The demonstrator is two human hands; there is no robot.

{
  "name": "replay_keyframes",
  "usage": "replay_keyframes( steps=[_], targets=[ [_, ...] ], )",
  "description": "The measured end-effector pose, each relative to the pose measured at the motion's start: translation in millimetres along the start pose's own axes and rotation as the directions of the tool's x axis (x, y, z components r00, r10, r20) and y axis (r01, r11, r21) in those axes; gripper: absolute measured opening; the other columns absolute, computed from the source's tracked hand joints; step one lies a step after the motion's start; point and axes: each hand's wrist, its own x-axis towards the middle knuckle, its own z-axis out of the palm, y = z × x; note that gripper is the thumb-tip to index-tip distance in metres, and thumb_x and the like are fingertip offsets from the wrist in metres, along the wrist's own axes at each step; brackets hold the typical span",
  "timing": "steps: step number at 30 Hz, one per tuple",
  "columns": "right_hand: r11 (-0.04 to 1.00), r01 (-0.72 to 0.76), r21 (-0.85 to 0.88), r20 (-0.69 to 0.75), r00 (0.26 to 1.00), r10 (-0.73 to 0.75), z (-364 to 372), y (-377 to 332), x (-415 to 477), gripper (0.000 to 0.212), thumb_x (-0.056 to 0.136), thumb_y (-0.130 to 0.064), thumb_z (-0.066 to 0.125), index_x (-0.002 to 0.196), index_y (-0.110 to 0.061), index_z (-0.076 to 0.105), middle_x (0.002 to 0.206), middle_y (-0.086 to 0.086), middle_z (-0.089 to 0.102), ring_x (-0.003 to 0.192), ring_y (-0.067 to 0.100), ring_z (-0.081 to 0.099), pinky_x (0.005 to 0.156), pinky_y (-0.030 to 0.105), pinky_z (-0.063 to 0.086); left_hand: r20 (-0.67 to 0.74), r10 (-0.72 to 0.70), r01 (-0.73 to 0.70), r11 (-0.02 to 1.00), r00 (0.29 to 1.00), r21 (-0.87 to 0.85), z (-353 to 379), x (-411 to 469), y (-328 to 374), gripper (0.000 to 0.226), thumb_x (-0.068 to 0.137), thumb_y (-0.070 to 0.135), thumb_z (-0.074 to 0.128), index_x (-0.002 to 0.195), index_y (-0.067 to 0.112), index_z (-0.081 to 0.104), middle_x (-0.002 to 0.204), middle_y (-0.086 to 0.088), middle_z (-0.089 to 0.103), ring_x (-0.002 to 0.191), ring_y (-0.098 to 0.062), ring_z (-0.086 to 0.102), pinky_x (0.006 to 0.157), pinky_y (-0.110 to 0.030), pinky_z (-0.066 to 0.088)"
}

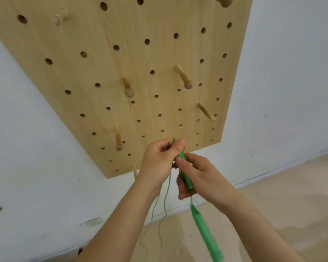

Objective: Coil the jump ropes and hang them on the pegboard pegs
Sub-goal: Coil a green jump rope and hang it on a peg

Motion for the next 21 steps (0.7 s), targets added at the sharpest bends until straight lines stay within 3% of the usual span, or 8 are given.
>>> replay_keyframes(
  steps=[2, 4, 7, 9, 11, 13, 16, 21],
  targets=[
    [0.964, 0.081, -0.253, -0.042, 0.995, -0.095, -0.6, 6.4, 4.1, 0.027, 0.101, -0.032, 0.041, 0.093, -0.014, 0.059, 0.077, 0.005, 0.070, 0.067, 0.023, 0.070, 0.068, 0.041, 0.058, -0.037, 0.094, -0.088, 0.985, 0.995, 0.149, -2.8, -0.3, -2.7, 0.035, 0.092, 0.029, 0.061, 0.077, -0.003, 0.062, 0.062, -0.006, 0.056, 0.055, -0.010, 0.050, 0.053, -0.018, 0.042],
    [0.836, 0.159, -0.526, -0.118, 0.959, -0.256, -0.4, 16.3, 10.3, 0.036, 0.097, -0.036, 0.033, 0.084, -0.014, 0.058, 0.078, 0.003, 0.069, 0.071, 0.025, 0.067, 0.069, 0.048, 0.054, -0.044, 0.343, -0.270, 0.807, 0.938, 0.525, -1.8, -1.3, -6.9, 0.037, 0.095, 0.029, 0.057, 0.067, 0.005, 0.053, 0.053, 0.007, 0.046, 0.049, -0.005, 0.042, 0.049, -0.011, 0.033],
    [0.914, 0.185, -0.362, -0.322, 0.895, -0.309, 2.3, 21.9, 12.8, 0.035, 0.096, -0.029, 0.033, 0.082, -0.010, 0.059, 0.077, 0.002, 0.071, 0.072, 0.022, 0.069, 0.067, 0.044, 0.056, 0.026, 0.537, -0.391, 0.579, 0.843, 0.715, 3.9, -2.8, -12.7, 0.030, 0.098, 0.027, 0.050, 0.070, 0.017, 0.047, 0.055, 0.010, 0.046, 0.053, -0.007, 0.048, 0.051, -0.014, 0.033],
    [0.980, 0.136, 0.144, -0.354, 0.932, -0.077, -0.1, 11.6, 14.2, 0.030, 0.101, -0.019, 0.037, 0.084, -0.006, 0.058, 0.066, 0.007, 0.069, 0.059, 0.022, 0.066, 0.056, 0.036, 0.053, -0.071, 0.372, -0.287, 0.810, 0.925, 0.511, 0.6, 1.7, -13.9, 0.025, 0.100, 0.024, 0.047, 0.079, 0.012, 0.056, 0.062, 0.005, 0.058, 0.057, -0.007, 0.056, 0.056, -0.017, 0.044],
    [0.838, 0.082, 0.539, -0.269, 0.960, 0.079, -13.1, 0.5, 18.2, 0.026, 0.103, -0.018, 0.038, 0.085, -0.009, 0.054, 0.054, 0.006, 0.055, 0.044, 0.017, 0.050, 0.041, 0.025, 0.041, -0.111, 0.052, -0.048, 0.998, 0.993, 0.037, -5.3, 1.2, -14.1, 0.024, 0.100, 0.021, 0.046, 0.086, 0.007, 0.060, 0.071, 0.000, 0.066, 0.062, -0.012, 0.057, 0.056, -0.024, 0.047],
    [0.590, 0.024, 0.807, -0.140, 0.978, 0.152, -26.4, -9.3, 30.0, 0.026, 0.103, -0.019, 0.037, 0.080, -0.014, 0.049, 0.049, -0.003, 0.038, 0.037, 0.009, 0.032, 0.033, 0.017, 0.027, 0.010, -0.137, 0.135, 0.959, 0.991, -0.249, -5.4, -9.4, -19.1, 0.024, 0.098, 0.025, 0.048, 0.091, 0.007, 0.062, 0.083, -0.004, 0.071, 0.066, -0.013, 0.051, 0.053, -0.023, 0.041],
    [0.325, -0.038, 0.945, -0.024, 0.983, 0.183, -33.9, -17.5, 54.0, 0.028, 0.101, -0.017, 0.037, 0.074, -0.017, 0.045, 0.046, -0.007, 0.031, 0.032, 0.005, 0.024, 0.027, 0.016, 0.018, 0.208, -0.185, 0.237, 0.935, 0.961, -0.263, 11.0, -33.4, -27.9, 0.033, 0.088, 0.043, 0.059, 0.094, 0.011, 0.065, 0.086, 0.001, 0.069, 0.065, -0.008, 0.048, 0.051, -0.021, 0.037],
    [0.468, 0.039, 0.883, -0.168, 0.957, 0.237, -27.5, -21.6, 67.8, 0.024, 0.101, -0.018, 0.039, 0.086, -0.008, 0.055, 0.055, 0.001, 0.054, 0.043, 0.011, 0.048, 0.038, 0.019, 0.037, 0.128, -0.131, 0.151, 0.975, 0.983, -0.163, 20.2, -41.1, -25.3, 0.008, 0.090, 0.012, 0.064, 0.095, 0.008, 0.067, 0.082, -0.007, 0.071, 0.059, -0.010, 0.046, 0.054, -0.021, 0.038]
  ],
)
